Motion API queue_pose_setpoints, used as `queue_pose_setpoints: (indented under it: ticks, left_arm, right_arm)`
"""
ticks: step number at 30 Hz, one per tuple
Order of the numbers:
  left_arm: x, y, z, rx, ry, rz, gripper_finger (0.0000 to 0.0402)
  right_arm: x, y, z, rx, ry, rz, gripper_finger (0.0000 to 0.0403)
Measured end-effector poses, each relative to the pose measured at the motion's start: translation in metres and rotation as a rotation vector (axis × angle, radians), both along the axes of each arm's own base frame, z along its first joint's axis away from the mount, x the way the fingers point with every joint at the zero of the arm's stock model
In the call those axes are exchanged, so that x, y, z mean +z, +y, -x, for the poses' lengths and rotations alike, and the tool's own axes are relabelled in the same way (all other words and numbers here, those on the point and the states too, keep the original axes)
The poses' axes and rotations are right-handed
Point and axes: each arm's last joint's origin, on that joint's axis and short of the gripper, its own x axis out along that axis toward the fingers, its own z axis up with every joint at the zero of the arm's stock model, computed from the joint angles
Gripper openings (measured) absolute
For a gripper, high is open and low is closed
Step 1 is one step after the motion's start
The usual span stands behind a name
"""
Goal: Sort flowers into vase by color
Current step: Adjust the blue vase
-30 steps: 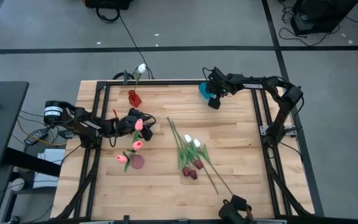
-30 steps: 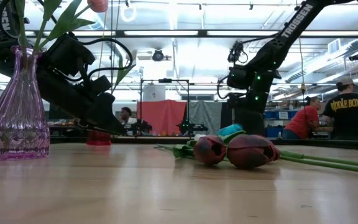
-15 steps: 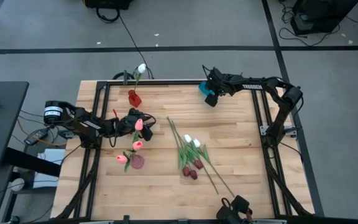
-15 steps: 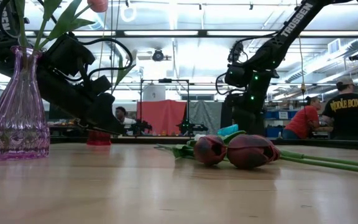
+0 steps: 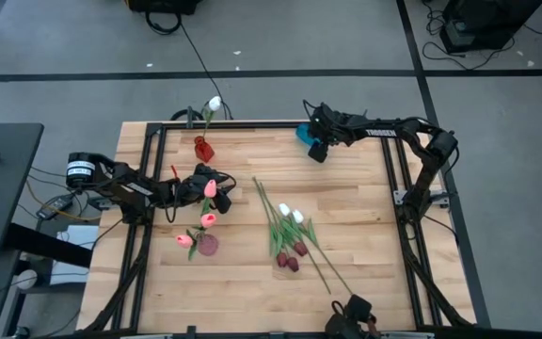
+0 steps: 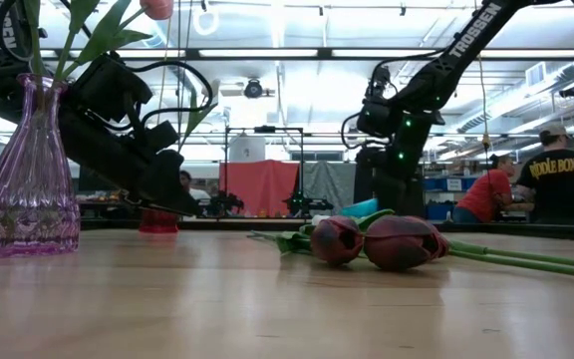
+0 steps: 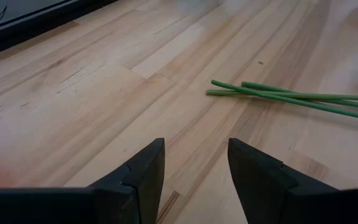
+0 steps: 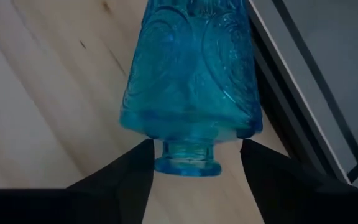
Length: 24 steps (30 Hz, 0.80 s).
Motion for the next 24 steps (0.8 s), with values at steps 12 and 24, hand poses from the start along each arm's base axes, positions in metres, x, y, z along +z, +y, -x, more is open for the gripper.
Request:
queue_pose_setpoints:
  ticks: [12,24]
  left_arm:
    - [0.0,0.0,0.0,-0.002,0.002,-0.003,0.0182]
    - [0.0,0.0,0.0,-0.002,0.002,-0.002,0.0182]
  right_arm:
    - [0.001,-0.001,-0.002,0.029,-0.032,-0.003,0.0151]
    - [0.02,0.015,-0.01,0.06,0.126,-0.091,0.0154]
